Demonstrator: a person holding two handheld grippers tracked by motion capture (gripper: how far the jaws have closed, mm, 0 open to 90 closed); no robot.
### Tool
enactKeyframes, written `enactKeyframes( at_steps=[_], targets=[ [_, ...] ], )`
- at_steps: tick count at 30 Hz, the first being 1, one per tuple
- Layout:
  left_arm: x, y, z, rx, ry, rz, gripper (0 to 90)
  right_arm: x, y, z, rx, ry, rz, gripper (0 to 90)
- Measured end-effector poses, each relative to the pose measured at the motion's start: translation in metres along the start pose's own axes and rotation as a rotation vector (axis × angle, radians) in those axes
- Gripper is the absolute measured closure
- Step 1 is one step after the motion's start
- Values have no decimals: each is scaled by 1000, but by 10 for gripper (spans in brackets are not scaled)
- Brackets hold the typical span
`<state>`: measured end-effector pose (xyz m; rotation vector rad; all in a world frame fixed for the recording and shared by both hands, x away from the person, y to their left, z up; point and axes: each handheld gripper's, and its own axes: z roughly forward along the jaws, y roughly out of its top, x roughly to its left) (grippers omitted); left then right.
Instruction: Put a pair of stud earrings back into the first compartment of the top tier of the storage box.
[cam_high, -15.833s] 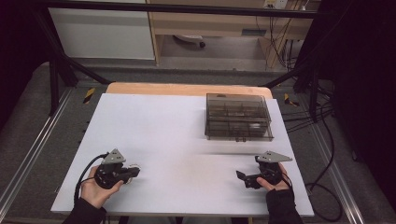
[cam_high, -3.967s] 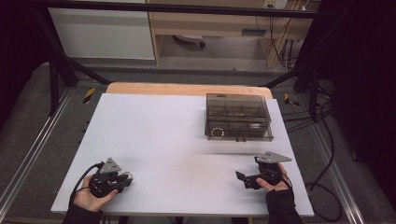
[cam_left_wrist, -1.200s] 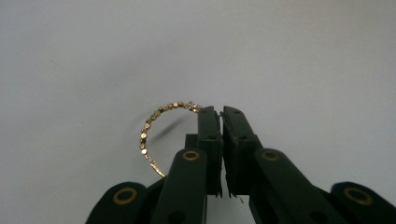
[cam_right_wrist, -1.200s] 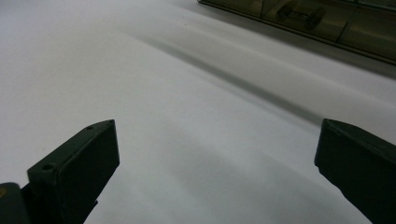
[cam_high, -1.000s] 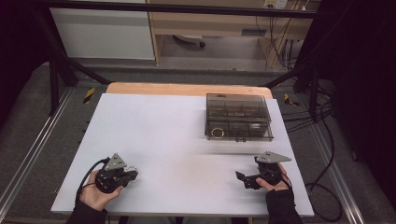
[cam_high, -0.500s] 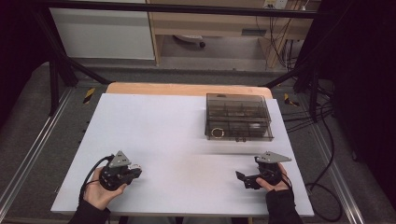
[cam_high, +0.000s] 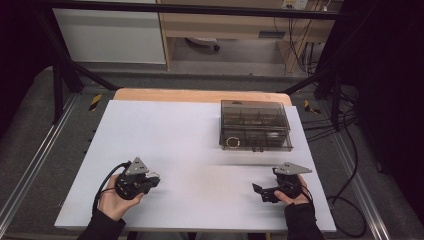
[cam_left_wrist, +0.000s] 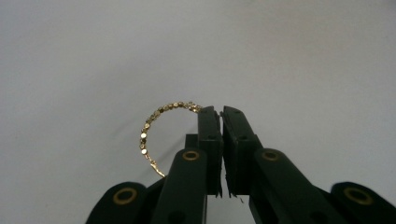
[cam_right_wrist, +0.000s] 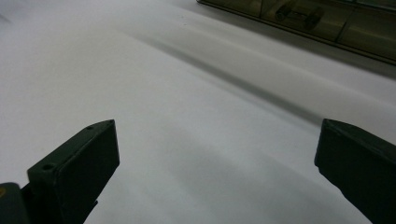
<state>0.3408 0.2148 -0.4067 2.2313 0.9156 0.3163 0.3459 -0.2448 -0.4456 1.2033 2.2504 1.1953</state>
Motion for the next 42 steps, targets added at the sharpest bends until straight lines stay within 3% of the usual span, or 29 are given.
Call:
enactKeyframes(
  at_steps=[42],
  targets=[
    [-25,62,22,-52,-61,64,863,0,0,0,1,0,-5,6]
  ],
)
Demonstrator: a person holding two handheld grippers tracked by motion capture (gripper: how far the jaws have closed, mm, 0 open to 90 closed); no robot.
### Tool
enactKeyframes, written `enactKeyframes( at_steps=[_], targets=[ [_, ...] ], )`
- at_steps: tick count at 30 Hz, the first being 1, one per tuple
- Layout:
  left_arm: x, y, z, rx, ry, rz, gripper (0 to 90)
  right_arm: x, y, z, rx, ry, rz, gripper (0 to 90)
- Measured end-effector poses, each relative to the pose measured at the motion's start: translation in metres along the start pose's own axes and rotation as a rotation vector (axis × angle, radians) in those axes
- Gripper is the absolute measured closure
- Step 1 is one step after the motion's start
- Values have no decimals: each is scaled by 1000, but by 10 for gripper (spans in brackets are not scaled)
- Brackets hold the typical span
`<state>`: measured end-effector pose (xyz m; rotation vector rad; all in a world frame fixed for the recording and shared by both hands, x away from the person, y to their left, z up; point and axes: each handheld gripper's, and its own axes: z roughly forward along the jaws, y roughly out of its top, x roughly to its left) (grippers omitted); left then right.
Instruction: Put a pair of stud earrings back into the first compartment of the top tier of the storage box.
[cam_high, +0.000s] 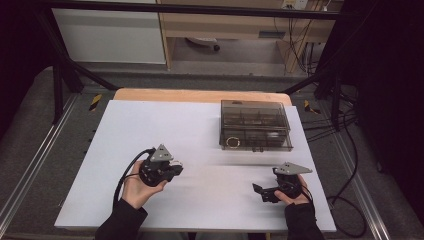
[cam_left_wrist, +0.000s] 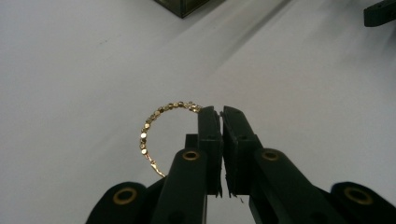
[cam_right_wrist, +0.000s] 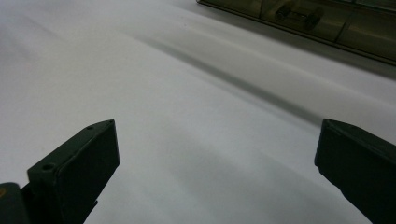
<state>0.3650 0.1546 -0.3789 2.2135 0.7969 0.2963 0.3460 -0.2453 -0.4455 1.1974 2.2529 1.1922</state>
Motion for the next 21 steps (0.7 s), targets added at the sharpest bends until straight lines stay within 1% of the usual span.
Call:
enactKeyframes(
  at_steps=[3,14,21],
  targets=[
    [-1,4,2,0,1,4,864,0,0,0,0,0,4,6],
    [-7,17,11,-7,-20,21,863,0,0,0,-1,1,1,6],
    [-9,27,15,-9,-23,27,863,0,0,0,-1,0,2,6]
  ],
)
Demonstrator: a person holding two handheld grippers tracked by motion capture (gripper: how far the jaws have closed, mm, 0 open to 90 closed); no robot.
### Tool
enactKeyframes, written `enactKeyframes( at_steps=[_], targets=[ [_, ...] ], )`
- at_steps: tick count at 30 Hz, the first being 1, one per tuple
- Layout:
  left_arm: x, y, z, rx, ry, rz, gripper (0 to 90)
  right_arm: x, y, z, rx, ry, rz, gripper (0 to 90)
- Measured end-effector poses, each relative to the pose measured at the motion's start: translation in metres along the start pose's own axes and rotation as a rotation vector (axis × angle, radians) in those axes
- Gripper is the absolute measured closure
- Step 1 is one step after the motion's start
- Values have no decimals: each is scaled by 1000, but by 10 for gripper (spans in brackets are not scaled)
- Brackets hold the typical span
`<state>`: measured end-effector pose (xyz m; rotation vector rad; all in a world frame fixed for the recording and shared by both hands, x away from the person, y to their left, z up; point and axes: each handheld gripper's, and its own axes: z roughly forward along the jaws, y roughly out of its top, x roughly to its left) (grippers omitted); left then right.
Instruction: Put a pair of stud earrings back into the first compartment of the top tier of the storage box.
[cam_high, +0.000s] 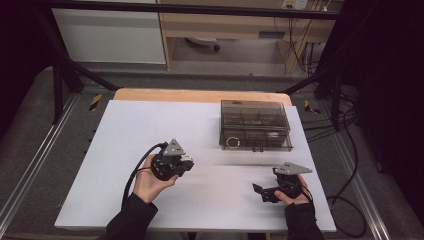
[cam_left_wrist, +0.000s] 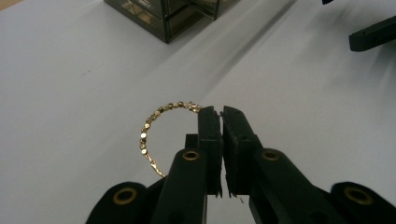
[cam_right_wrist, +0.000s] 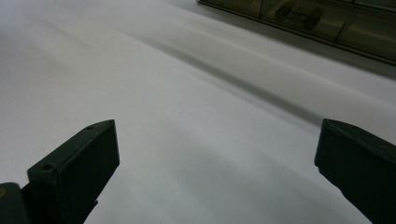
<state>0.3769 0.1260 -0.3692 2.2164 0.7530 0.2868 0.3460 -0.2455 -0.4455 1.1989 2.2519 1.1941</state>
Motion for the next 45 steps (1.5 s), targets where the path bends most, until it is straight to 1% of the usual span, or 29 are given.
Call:
enactKeyframes(
  at_steps=[21,34,39,45],
  targets=[
    [-7,34,7,-15,-8,31,863,0,0,0,1,2,0,6],
    [-13,56,16,-18,-17,51,863,0,0,0,-1,2,-2,6],
    [-15,62,20,-17,-22,59,863,0,0,0,-1,3,-2,6],
    [-15,70,24,-22,-28,55,863,0,0,0,-1,3,-2,5]
  ],
)
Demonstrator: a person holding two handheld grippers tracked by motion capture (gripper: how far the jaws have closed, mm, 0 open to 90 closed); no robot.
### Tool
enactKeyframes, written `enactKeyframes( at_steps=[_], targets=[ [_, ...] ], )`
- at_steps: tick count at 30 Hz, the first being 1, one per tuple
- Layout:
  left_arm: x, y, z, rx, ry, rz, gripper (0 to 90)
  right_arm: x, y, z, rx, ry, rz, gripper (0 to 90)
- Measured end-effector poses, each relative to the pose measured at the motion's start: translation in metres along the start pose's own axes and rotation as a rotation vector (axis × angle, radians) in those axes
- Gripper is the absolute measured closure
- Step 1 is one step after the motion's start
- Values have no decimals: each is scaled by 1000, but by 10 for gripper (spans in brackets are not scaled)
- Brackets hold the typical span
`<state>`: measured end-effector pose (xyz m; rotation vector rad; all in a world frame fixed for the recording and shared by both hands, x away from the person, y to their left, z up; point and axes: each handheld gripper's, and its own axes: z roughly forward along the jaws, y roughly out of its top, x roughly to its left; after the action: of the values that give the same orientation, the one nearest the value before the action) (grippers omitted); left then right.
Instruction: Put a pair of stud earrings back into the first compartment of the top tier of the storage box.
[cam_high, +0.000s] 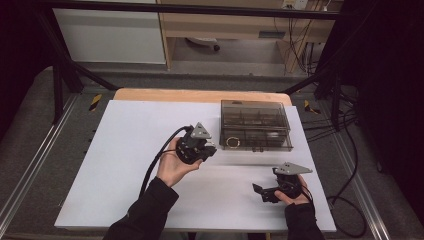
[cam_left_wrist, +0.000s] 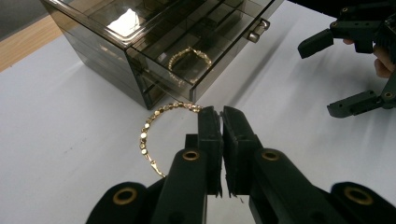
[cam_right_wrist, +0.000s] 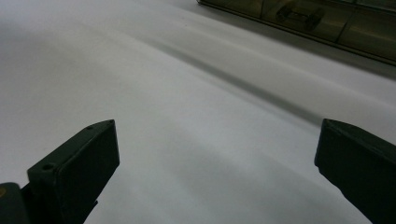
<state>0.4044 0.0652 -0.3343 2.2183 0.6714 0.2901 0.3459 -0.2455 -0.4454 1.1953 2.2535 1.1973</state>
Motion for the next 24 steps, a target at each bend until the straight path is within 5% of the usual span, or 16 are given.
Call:
enactKeyframes(
  at_steps=[24],
  targets=[
    [0,26,27,9,-14,10,863,0,0,-1,-3,4,3,6]
  ],
)
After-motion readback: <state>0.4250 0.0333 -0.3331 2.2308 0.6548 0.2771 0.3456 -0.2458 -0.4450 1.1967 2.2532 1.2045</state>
